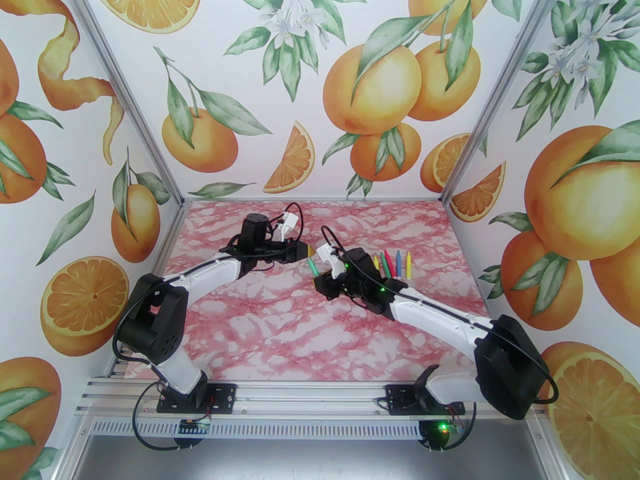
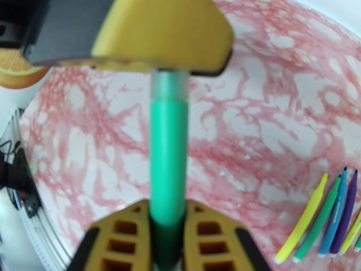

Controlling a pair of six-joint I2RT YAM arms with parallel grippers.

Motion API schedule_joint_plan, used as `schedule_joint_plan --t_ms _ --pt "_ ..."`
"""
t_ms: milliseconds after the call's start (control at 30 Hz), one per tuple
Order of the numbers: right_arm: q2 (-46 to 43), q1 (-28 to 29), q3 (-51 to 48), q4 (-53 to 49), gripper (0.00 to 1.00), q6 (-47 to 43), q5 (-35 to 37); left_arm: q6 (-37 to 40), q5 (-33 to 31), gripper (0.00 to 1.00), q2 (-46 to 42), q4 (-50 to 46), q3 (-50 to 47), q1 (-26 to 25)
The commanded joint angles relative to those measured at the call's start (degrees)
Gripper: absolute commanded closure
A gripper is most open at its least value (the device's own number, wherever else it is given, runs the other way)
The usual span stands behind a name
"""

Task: Open the pen caps

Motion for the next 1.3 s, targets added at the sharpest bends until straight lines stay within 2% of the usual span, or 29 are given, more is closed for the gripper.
schedule_joint_plan --t_ms 0,333,500,900,1100,1267 --pt "-1.2 0.6 -3.6 -10.1 1.00 -1.5 -5.9 3.7 -15.0 1.00 -1.9 3.0 3.9 3.9" --pt "-1.0 -0.1 -5.7 -8.7 1.00 -1.5 -7.0 2.9 -17.8 1.00 -2.7 2.2 4.5 4.4" --pt "-2.0 -1.5 -6.1 -7.9 1.00 -0.9 -5.6 6.3 -18.1 1.00 -1.5 -3.9 7.2 4.4" --pt "-2.6 -5.7 -3.8 -6.9 1.00 2.9 5.6 21.8 -29.4 1.00 -0.4 -28.4 13.4 3.8" --pt "0.2 -5.8 -0.2 -9.2 1.00 6.4 15.6 26.1 -30.2 1.00 4.1 -36.8 18.3 2.2" --pt "4.3 -5.8 2.6 -11.8 1.00 9.2 21.0 26.7 -34.6 1.00 9.5 -42.2 22.7 0.0"
